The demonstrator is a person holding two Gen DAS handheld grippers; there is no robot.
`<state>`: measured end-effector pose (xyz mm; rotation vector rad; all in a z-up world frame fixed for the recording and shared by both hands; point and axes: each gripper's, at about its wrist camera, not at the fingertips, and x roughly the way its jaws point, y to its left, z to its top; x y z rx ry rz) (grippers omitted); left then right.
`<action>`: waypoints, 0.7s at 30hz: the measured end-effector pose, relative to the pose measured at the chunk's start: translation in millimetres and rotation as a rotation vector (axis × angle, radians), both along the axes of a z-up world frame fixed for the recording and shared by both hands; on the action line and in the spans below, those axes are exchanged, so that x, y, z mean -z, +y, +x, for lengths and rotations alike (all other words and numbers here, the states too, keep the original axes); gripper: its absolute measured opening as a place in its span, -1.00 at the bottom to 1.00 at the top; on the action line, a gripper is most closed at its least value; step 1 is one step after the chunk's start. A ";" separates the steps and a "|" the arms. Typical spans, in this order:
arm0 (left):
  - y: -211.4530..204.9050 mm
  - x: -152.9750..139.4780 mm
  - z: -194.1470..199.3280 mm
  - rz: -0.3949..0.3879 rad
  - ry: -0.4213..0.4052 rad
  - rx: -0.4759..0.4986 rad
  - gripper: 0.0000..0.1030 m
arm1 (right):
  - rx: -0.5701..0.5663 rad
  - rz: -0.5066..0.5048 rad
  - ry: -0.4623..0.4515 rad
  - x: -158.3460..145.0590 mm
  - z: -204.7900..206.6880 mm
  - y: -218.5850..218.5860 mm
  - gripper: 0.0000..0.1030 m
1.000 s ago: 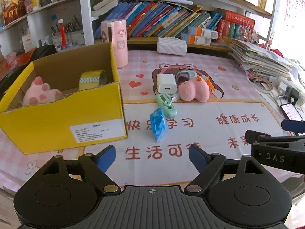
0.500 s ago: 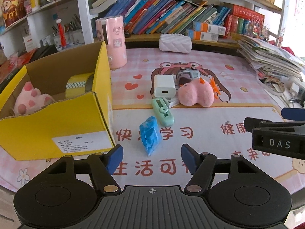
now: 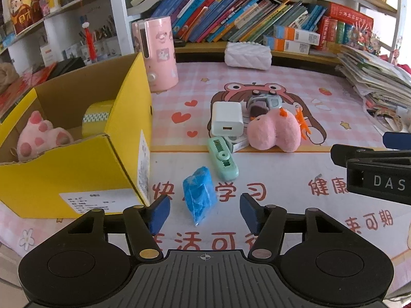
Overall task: Organize objects
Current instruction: 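Grasp the blue plastic bag with the left tool while the right tool grasps the pink plush toy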
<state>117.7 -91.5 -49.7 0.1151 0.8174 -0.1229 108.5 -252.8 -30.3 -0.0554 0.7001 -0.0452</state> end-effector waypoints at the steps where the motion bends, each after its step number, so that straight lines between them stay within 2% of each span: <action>1: -1.1 1.2 2.1 0.003 0.002 -0.003 0.12 | -0.007 0.002 -0.002 0.4 2.0 -0.9 0.59; 11: -13.7 18.6 33.7 0.049 0.022 -0.062 -0.09 | -0.063 0.017 -0.016 3.0 20.8 -4.8 0.59; 15: -17.2 26.5 41.7 0.070 0.045 -0.081 -0.12 | -0.083 0.026 -0.024 2.7 27.2 -7.6 0.60; 18: -15.8 31.8 44.9 0.070 0.069 -0.088 -0.29 | -0.094 0.043 -0.027 3.6 34.1 -9.2 0.61; 20: -13.9 31.5 45.9 0.058 0.067 -0.090 -0.52 | -0.102 0.058 -0.023 5.3 40.4 -10.0 0.62; 21: -13.4 31.3 46.2 0.055 0.070 -0.088 -0.54 | -0.106 0.065 -0.020 6.7 44.7 -9.9 0.63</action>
